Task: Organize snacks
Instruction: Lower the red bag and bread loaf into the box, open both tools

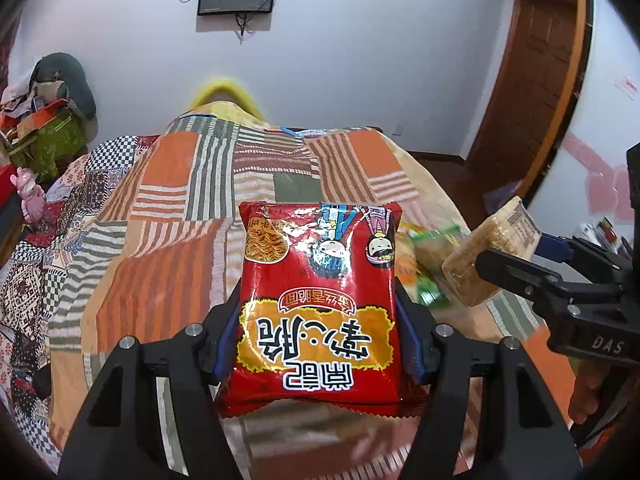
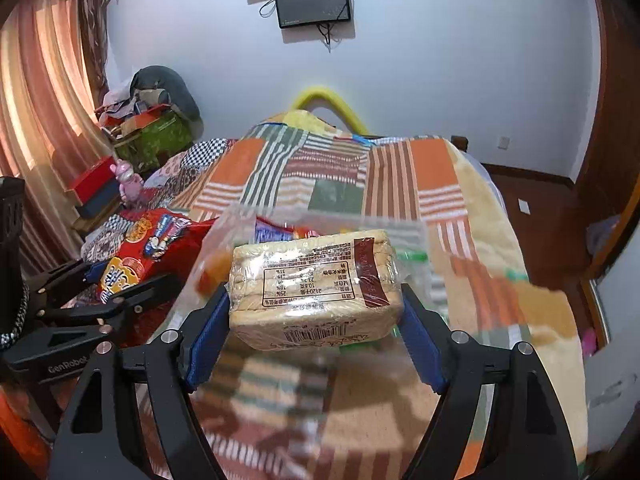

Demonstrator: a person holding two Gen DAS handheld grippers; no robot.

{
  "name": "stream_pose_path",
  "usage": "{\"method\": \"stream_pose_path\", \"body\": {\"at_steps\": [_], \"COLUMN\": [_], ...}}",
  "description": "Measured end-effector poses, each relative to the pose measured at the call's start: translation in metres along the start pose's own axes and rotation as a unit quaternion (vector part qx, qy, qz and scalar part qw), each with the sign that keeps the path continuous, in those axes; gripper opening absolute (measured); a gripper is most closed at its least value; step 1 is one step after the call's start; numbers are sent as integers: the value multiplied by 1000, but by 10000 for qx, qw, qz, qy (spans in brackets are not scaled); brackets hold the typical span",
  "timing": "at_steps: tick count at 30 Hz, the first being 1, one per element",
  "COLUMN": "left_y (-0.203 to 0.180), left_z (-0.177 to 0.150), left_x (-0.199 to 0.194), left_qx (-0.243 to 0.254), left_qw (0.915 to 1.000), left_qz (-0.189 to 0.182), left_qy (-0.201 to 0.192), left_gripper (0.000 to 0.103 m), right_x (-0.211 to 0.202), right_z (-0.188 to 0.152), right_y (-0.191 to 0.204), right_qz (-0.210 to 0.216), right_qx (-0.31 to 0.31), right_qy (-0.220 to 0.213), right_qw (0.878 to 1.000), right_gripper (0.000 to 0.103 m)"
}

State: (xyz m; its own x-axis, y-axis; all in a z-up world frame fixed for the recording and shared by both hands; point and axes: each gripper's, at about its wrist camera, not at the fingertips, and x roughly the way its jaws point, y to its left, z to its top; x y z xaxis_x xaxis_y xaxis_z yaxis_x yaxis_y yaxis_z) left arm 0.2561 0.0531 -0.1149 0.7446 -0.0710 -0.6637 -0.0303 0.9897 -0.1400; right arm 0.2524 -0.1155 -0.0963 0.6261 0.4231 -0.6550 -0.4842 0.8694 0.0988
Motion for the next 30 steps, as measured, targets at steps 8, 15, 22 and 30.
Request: {"method": "stream_pose_path", "body": {"at_steps": [8, 15, 22, 30], "left_y": [17, 33, 30, 14], "left_z": [24, 31, 27, 15], "left_x": [51, 84, 99, 94], "left_qx": [-32, -331, -176, 372], "left_qw": [9997, 9988, 9988, 9972], "left_qz": [207, 184, 192, 520], "left_qy": [154, 321, 419, 382], "left_gripper": [65, 65, 65, 69], "right_x": [41, 69, 86, 87], "right_z": [28, 34, 30, 22], "right_y": [-3, -5, -4, -12], "right_qz": [-130, -230, -249, -142], "right_qx": [-7, 259, 226, 137], "right_qy": [84, 211, 460, 763], "right_qw": [9999, 9992, 9984, 9969], "right_gripper": [76, 76, 76, 79]}}
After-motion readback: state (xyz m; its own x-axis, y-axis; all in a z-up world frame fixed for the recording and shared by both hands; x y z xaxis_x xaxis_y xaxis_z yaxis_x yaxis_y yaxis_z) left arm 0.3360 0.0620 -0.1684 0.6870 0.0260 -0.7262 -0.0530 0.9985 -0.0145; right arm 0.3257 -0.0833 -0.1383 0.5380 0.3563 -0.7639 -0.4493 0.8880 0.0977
